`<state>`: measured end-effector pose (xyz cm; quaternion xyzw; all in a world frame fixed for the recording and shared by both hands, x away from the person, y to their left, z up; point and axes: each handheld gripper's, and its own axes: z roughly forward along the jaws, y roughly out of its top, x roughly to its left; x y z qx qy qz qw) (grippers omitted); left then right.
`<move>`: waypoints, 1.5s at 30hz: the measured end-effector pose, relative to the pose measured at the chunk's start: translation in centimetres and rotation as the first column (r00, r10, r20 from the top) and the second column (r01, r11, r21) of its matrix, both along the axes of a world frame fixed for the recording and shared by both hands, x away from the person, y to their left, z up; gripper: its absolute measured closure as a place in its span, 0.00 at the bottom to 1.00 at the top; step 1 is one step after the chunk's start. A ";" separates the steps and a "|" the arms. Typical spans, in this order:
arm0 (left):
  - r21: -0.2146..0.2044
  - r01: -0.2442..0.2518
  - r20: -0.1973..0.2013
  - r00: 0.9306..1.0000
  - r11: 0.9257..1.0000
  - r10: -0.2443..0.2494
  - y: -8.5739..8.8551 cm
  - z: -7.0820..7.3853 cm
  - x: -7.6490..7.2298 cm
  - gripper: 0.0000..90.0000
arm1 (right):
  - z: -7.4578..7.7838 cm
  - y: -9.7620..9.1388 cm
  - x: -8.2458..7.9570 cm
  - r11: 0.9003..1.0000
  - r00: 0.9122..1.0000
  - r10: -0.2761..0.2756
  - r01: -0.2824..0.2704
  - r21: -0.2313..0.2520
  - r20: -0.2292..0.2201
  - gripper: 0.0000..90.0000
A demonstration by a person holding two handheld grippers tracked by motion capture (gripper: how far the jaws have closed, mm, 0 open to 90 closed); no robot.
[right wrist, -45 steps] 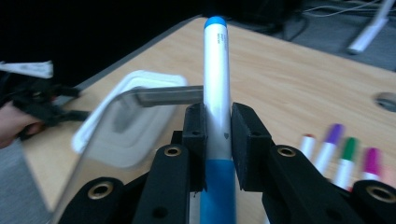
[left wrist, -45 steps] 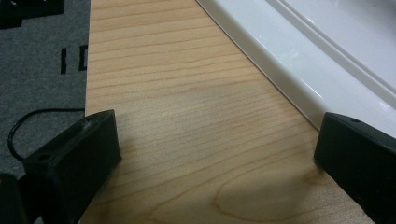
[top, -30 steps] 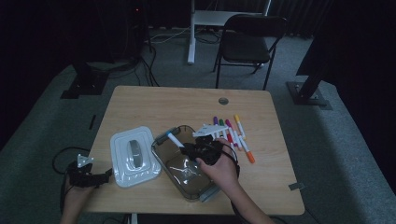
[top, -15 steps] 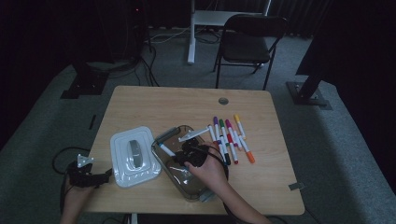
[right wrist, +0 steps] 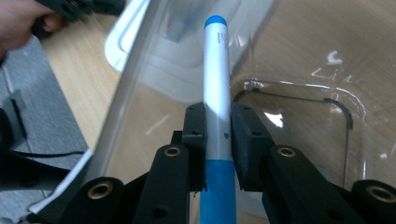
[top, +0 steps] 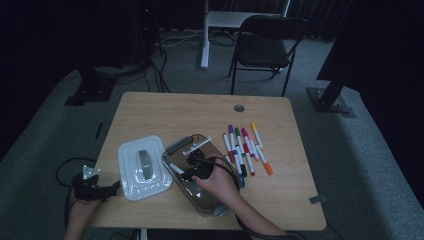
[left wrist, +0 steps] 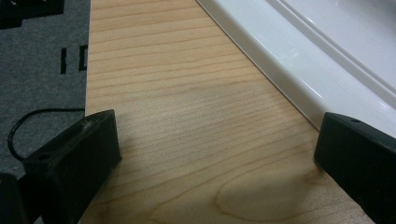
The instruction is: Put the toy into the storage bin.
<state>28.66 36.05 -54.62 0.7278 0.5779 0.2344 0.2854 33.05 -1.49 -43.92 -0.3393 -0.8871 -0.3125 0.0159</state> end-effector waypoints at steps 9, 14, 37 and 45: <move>0.000 0.000 0.000 1.000 1.000 0.000 0.0 0.0 0.0 0.01 | -0.6 0.7 0.7 0.997 0.997 0.037 -0.042 -0.068 -0.062 0.85; 0.000 0.000 0.000 1.000 1.000 0.000 0.0 0.0 0.0 0.01 | -1.1 1.1 1.6 0.992 0.989 0.067 -0.080 -0.097 -0.135 0.85; 0.000 0.000 -0.002 1.000 1.000 0.000 0.0 0.0 0.0 0.01 | -3.8 2.9 1.5 0.948 0.964 0.124 -0.185 -0.260 -0.234 0.84; 0.000 0.000 0.000 1.000 1.000 0.000 0.0 0.0 0.0 0.01 | -2.2 1.9 1.2 0.963 0.978 0.129 -0.163 -0.213 -0.165 0.80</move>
